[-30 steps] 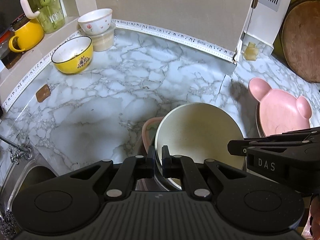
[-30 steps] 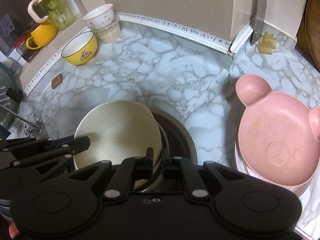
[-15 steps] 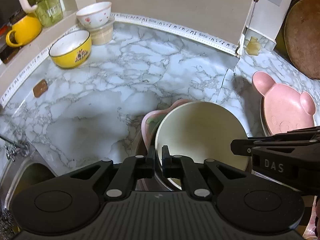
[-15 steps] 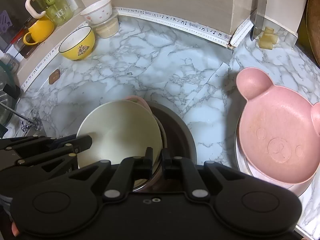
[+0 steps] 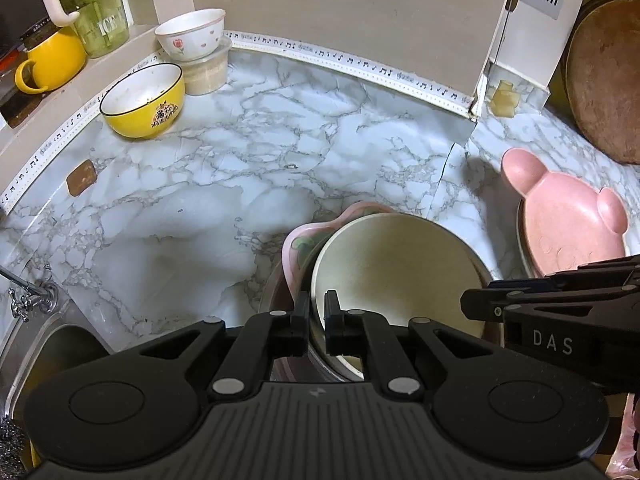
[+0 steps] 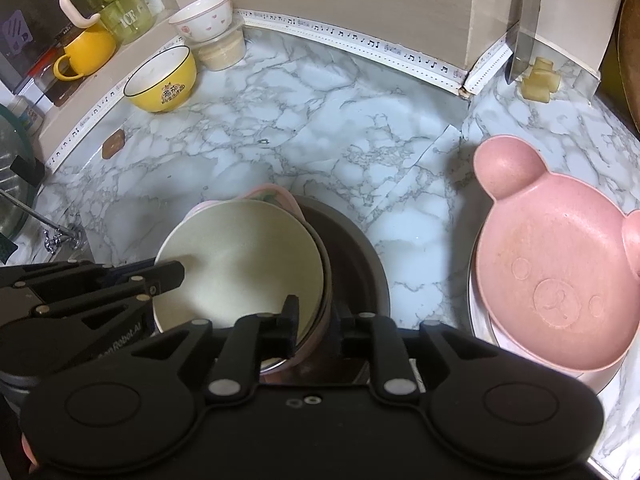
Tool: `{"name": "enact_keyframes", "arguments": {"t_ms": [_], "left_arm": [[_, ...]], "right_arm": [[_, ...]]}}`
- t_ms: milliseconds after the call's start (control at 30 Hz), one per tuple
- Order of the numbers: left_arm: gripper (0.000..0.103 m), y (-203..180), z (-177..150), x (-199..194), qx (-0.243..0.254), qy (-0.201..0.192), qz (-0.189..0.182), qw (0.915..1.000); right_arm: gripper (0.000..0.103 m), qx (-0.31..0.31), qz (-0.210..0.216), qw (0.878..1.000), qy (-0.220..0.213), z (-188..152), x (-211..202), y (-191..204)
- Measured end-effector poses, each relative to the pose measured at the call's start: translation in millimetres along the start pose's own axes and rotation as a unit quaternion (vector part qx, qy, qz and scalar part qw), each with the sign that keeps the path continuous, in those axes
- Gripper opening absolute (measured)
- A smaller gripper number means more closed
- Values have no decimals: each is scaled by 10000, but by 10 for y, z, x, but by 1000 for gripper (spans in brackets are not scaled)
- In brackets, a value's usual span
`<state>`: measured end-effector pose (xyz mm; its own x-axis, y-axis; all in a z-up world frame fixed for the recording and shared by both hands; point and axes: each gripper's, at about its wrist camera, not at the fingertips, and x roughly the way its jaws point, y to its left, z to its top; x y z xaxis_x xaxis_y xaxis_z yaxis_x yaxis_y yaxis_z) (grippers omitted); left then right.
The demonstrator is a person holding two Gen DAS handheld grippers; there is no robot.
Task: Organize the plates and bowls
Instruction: 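Lift the cream bowl with both tools and lower it into the pink-handled pot, then open both tools to release the cream bowl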
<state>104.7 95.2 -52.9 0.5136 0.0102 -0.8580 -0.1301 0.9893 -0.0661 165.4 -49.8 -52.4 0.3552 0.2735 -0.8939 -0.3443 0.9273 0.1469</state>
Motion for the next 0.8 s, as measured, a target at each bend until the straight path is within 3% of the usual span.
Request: {"name": "enact_keyframes", "arguments": {"t_ms": [267,633,733,800], "left_arm": [[8,-2,-38,-149,22,-199,-86,9998],[11,-38,-120,-376,103,-519,-352,9980],[23,-30,-146,-433,93,-614,-400,9973],[43,-18,-164,-471,73,-698,-405,9967]], "right_arm": [[25,-30,76,9999,-110,-35,-111,3],[42,-171,178,9986,-461,-106,-346,28],[47,-184,199,9980,-570,-129,-414,1],[49,-167,242,9976,-635,-145,-456,-26]]}}
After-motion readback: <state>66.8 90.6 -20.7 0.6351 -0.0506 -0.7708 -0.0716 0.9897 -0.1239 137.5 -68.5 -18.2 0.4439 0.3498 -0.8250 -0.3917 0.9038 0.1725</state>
